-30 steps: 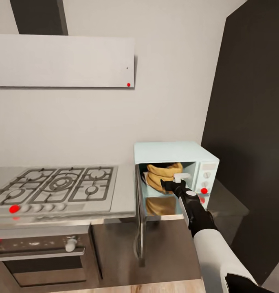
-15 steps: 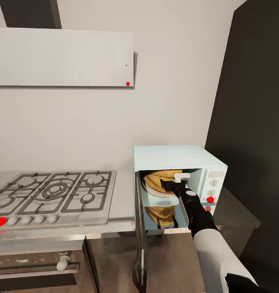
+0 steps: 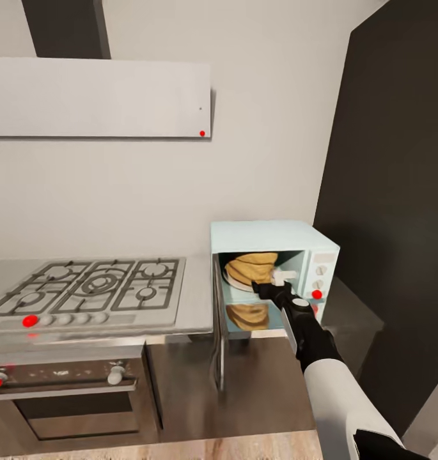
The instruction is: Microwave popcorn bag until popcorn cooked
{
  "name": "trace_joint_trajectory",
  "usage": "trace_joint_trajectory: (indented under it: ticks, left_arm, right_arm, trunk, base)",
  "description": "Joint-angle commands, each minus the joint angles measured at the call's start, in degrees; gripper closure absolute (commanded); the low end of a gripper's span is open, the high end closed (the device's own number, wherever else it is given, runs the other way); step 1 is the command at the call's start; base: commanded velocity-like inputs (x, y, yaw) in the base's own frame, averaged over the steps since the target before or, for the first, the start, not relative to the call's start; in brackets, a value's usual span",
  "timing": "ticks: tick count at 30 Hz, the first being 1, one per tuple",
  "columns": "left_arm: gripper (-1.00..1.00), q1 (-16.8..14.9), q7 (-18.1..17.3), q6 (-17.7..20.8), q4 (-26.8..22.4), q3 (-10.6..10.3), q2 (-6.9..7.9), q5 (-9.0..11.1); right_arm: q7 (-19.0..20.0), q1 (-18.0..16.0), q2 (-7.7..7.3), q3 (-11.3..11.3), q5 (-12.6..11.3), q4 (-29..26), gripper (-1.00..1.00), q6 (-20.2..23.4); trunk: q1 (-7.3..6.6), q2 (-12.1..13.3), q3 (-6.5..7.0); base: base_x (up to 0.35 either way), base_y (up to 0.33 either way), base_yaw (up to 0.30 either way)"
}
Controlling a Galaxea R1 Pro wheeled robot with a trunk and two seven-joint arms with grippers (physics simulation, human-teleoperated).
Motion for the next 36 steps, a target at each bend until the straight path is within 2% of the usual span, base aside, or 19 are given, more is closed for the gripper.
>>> trace_joint_trajectory:
  ticks: [1,6,9,12,14,16,18,20,21,24,27,28,29,30,32,34,35,36]
  left_arm:
    - [-1.0,0.02,0.12,-0.1,-0.1,0.23,-0.02,0.13]
    - [-1.0,0.02,0.08,-0.11,-0.1,0.23,-0.02,0.13]
    - [-1.0,0.02,0.08,-0.11,-0.1,0.23,-0.02,0.13]
    - [-1.0,0.02,0.12,-0.09,-0.1,0.23,-0.02,0.13]
    - [-1.0,0.02,0.13,-0.09,-0.1,0.23,-0.01,0.16]
    - [-1.0,0.02,0.12,-0.09,-0.1,0.23,0.01,0.18]
    - [-1.0,0.02,0.09,-0.09,-0.1,0.23,-0.01,0.16]
    - [-1.0,0.02,0.08,-0.08,-0.1,0.23,-0.02,0.14]
    - [-1.0,0.02,0.08,-0.08,-0.13,0.23,-0.02,0.16]
    - [-1.0,0.02,0.07,-0.08,-0.11,0.23,-0.02,0.15]
    - [-1.0,0.02,0.0,-0.08,-0.12,0.19,-0.01,0.13]
    - [-1.0,0.02,-0.18,-0.08,-0.11,0.13,0.01,0.11]
    - [-1.0,0.02,-0.31,-0.08,-0.11,0.06,0.04,0.08]
    - [-1.0,0.03,-0.4,-0.08,-0.1,-0.01,0.05,0.05]
    - [-1.0,0.02,-0.45,-0.08,-0.18,-0.1,0.06,-0.03]
    - [-1.0,0.02,-0.45,-0.07,-0.35,-0.17,0.06,-0.13]
    - [-1.0,0.02,-0.45,-0.08,-1.1,-0.19,0.06,-0.18]
    - [-1.0,0.02,-0.39,0.09,-3.19,-0.19,0.06,-0.17]
  right_arm:
    - [0.62,-0.03,0.09,-0.36,0.6,-0.21,-1.0,0.28]
    - [0.85,-0.02,0.09,-0.36,0.67,-1.29,-1.0,2.11]
    - [1.08,-0.04,0.09,-0.36,0.61,-4.6,-1.0,9.42]
    - [1.48,-0.03,-0.44,-0.44,0.68,-5.64,-1.0,14.46]
    - [1.54,-0.02,-2.71,-0.51,0.82,-6.59,-1.0,19.9]
    - [1.59,-0.02,-6.94,-0.48,0.84,-7.17,-1.0,26.45]
    - [1.68,0.36,-10.24,-0.47,0.89,-7.38,-1.0,30.98]
    - [1.72,2.36,-12.76,-0.45,1.0,-7.41,-1.0,32.89]
    - [1.71,4.46,-13.72,-0.45,1.17,-7.4,-1.0,33.23]
    - [1.54,9.6,-14.51,-0.36,1.28,-6.75,-1.0,33.29]
    - [1.31,14.89,-14.59,-0.23,1.16,-2.7,-1.0,30.78]
    - [1.21,17.7,-14.61,-0.2,1.05,3.49,-1.0,26.9]
    - [1.15,18.87,-14.67,-0.17,1.16,9.93,-1.0,23.04]
    - [1.02,19.6,-14.74,-0.04,1.36,20.11,-1.0,16.24]
    - [0.81,20.0,-14.79,0.11,1.02,33.56,-1.0,6.93]
    - [0.73,20.06,-14.81,0.09,0.88,40.43,-1.0,2.42]
    - [0.62,20.15,-14.79,0.14,0.8,45.11,-1.0,-1.56]
    - [0.41,20.53,-14.75,0.15,0.75,46.67,-1.0,-3.31]
  trunk:
    - [-0.03,-0.05,-0.07]
    - [-0.03,-0.05,-0.07]
    - [-0.03,-0.05,-0.07]
    - [-0.03,-0.05,-0.07]
    - [-0.03,-0.05,-0.07]
    - [-0.03,-0.05,-0.07]
    - [-0.03,-0.05,-0.07]
    - [-0.03,-0.05,-0.07]
    - [-0.03,-0.05,-0.07]
    - [-0.03,-0.05,-0.07]
    - [-0.03,-0.05,-0.07]
    - [-0.03,-0.05,-0.07]
    - [-0.03,-0.05,-0.07]
    - [-0.03,-0.05,-0.07]
    - [-0.03,-0.05,-0.07]
    - [-0.03,-0.05,-0.07]
    - [-0.03,-0.05,-0.07]
    - [-0.03,-0.05,-0.07]
  base:
    - [-0.316,0.0,0.0]
    - [-0.316,0.0,0.0]
    - [-0.316,0.0,0.0]
    - [-0.316,0.0,0.0]
    - [-0.316,0.0,0.0]
    - [-0.316,0.0,0.0]
    - [-0.317,0.0,0.0]
    - [-0.316,0.0,0.0]
    - [-0.316,0.0,0.0]
    - [-0.316,0.0,0.0]
    - [-0.307,0.0,0.0]
    - [-0.202,0.0,0.0]
    - [-0.108,0.0,0.0]
    - [-0.044,0.0,0.0]
    - [-0.016,0.0,0.0]
    - [-0.005,0.0,0.0]
    - [-0.002,0.0,0.0]
    - [0.0,0.0,0.0]
